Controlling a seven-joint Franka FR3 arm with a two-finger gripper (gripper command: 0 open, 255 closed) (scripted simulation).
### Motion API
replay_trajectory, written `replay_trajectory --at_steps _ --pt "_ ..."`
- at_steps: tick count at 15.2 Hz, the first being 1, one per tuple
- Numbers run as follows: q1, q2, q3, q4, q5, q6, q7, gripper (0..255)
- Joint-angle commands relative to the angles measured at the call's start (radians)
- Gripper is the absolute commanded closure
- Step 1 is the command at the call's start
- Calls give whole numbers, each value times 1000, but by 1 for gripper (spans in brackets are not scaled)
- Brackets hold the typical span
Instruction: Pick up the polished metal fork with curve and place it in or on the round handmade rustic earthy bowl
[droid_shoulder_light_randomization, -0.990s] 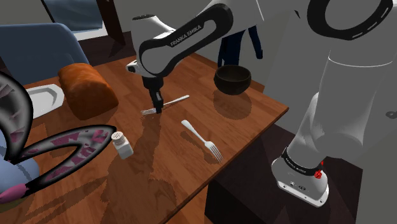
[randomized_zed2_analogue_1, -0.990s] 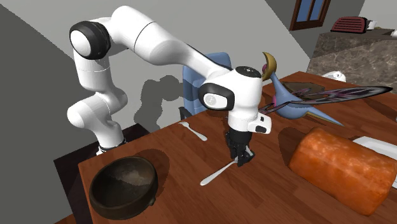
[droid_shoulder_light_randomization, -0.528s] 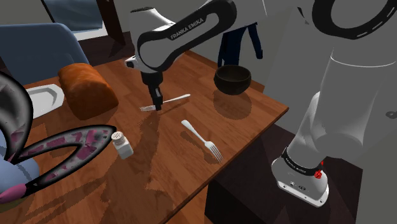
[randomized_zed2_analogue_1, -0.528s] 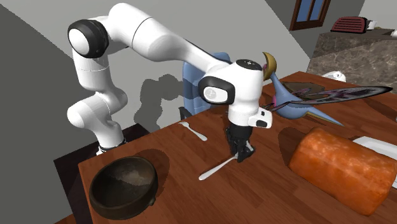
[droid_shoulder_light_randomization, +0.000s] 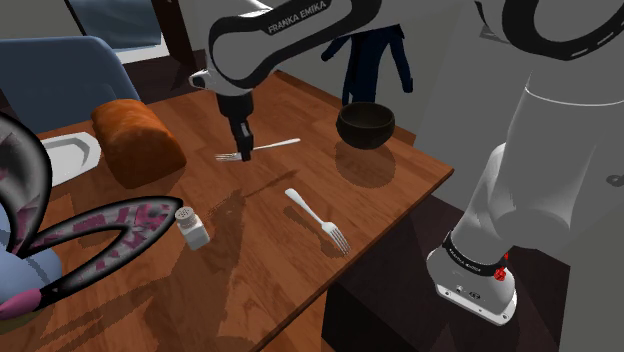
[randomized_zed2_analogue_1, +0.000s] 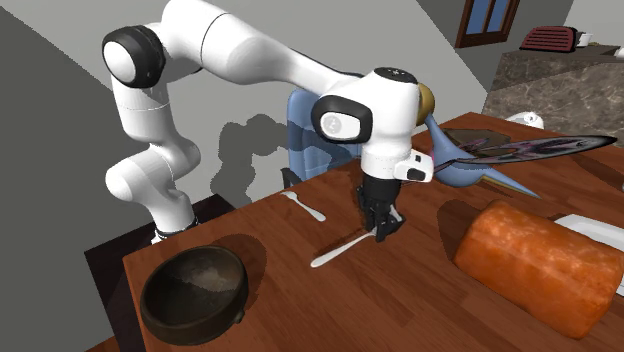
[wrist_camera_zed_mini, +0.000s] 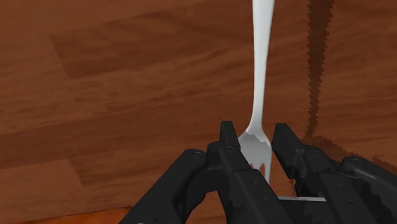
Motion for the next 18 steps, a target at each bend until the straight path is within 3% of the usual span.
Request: replay_trajectory --at_steps 1,18 --pt "0 -8 0 17 1 -25 0 255" --pt "-1 -32 1 215 3 -247 5 255"
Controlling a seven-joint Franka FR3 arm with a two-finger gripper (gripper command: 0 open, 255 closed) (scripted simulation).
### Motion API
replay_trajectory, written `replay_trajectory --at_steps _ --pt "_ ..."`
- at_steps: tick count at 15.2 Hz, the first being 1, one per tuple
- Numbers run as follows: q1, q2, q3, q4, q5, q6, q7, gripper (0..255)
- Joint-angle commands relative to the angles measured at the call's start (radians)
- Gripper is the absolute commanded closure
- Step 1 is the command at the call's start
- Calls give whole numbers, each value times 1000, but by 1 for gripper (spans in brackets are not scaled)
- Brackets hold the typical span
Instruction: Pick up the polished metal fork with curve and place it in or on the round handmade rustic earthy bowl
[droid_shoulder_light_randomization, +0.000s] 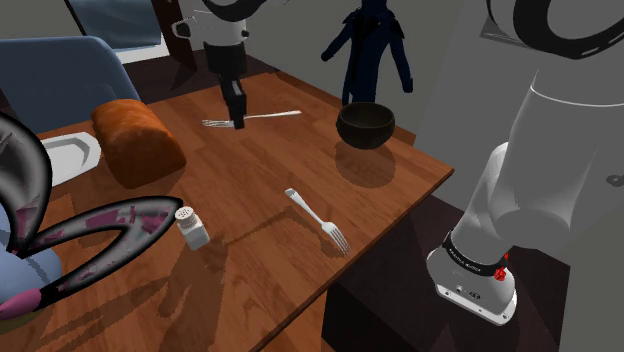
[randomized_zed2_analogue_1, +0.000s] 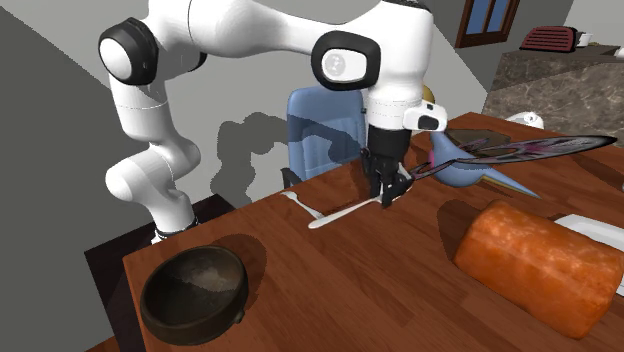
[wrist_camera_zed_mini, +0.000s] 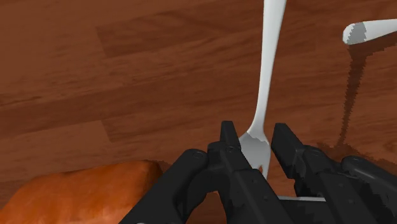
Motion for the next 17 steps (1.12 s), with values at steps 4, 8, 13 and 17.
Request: replay_trajectory --at_steps 4,8,13,17 --pt "-23 -64 -15 -45 12 -21 -38 255" --pt "-63 -180 -51 -182 28 -2 -118 255" --pt "-107 -307 -107 -320 34 5 -220 255" --pt "-141 -395 -158 -408 25 1 -303 255"
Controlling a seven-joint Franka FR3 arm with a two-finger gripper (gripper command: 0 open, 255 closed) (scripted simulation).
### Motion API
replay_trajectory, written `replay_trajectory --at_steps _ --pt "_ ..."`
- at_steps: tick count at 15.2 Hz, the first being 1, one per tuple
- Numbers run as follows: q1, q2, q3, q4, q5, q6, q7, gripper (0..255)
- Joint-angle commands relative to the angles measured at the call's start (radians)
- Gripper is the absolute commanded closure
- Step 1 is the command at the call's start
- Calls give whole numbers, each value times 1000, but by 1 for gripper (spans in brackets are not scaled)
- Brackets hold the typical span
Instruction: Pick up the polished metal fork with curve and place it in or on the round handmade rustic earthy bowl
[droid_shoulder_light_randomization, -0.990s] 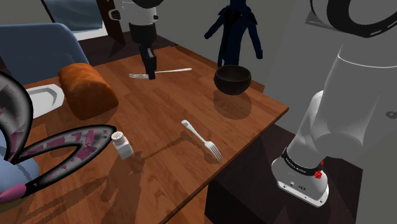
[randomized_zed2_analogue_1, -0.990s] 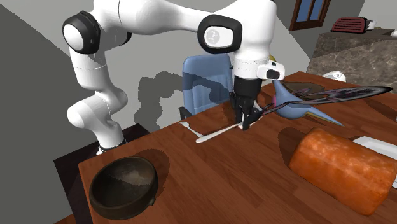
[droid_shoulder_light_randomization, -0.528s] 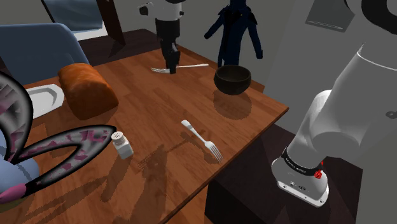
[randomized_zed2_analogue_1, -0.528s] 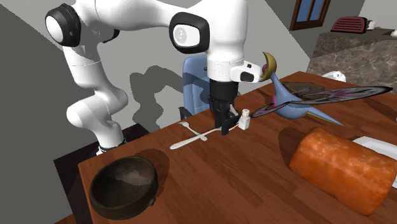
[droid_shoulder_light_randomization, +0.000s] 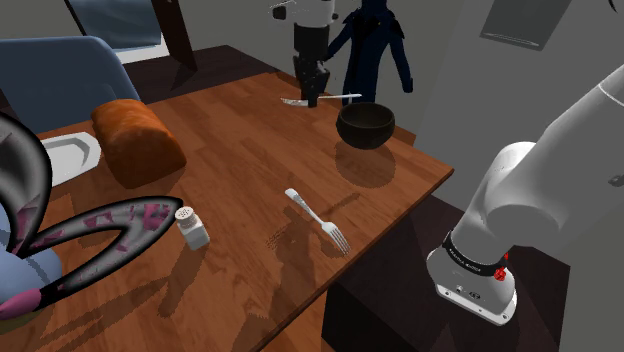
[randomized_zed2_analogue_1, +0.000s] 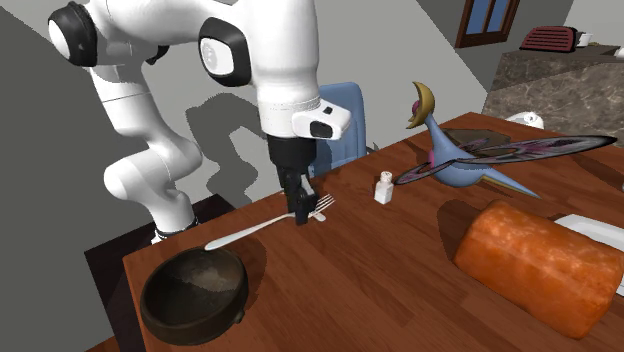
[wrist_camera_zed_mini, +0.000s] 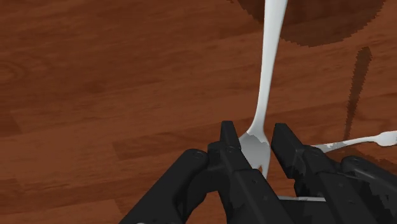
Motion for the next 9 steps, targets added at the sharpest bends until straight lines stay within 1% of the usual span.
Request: replay_trajectory --at_steps 1,9 --pt "-18 -39 -28 -36 -7 -6 -46 255" --pt "-92 -169 -146 -146 -56 -30 -216 255"
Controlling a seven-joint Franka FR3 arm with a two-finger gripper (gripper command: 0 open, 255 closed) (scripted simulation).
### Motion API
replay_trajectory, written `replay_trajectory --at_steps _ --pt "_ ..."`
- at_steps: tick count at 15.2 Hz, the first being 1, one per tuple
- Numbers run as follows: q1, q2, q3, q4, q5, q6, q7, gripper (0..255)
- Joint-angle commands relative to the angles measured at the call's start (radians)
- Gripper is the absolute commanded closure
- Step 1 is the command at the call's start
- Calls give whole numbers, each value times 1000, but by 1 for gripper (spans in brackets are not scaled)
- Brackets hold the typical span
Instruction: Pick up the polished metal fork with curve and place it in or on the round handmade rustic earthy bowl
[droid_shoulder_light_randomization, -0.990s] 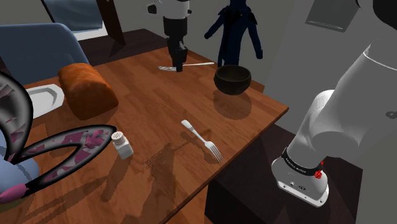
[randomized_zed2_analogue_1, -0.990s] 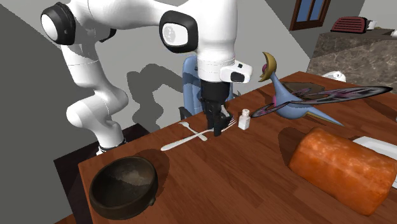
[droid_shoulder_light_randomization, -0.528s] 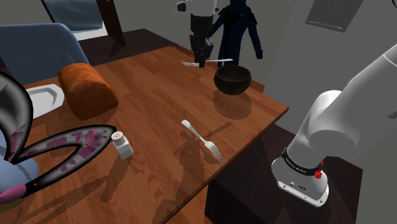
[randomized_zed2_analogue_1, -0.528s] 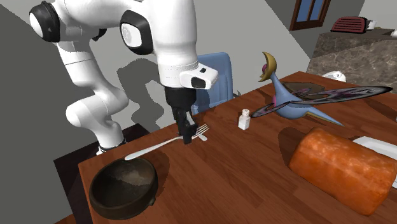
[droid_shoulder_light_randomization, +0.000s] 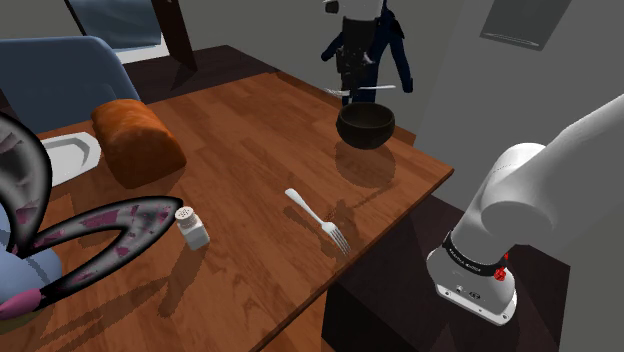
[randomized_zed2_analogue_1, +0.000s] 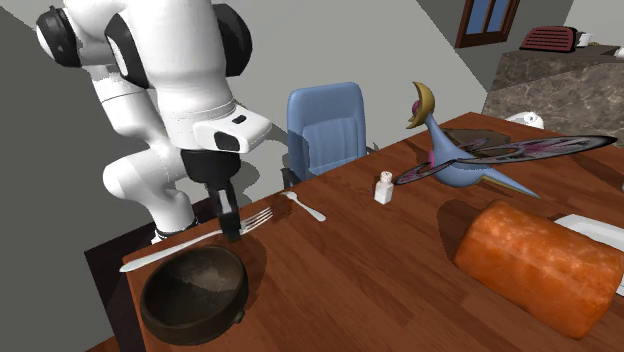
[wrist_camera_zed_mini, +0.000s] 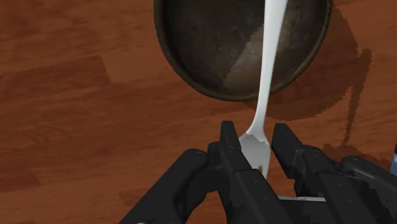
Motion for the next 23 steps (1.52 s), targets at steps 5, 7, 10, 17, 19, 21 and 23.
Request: replay_trajectory --at_steps 5,7,10,17,19,21,23 --pt "-51 -59 -87 -56 -45 -3 -119 255" --pt "-52 -59 -88 -83 -46 24 -120 255" --pt "-53 -57 -91 -122 -47 64 -121 255" --pt "-55 -44 -97 -206 -49 161 -125 255" --pt "-55 -41 -99 -222 -50 180 -126 255" --pt "-55 -40 -99 -221 -50 180 -126 255" --pt "-55 -40 -99 -221 -50 180 -126 255"
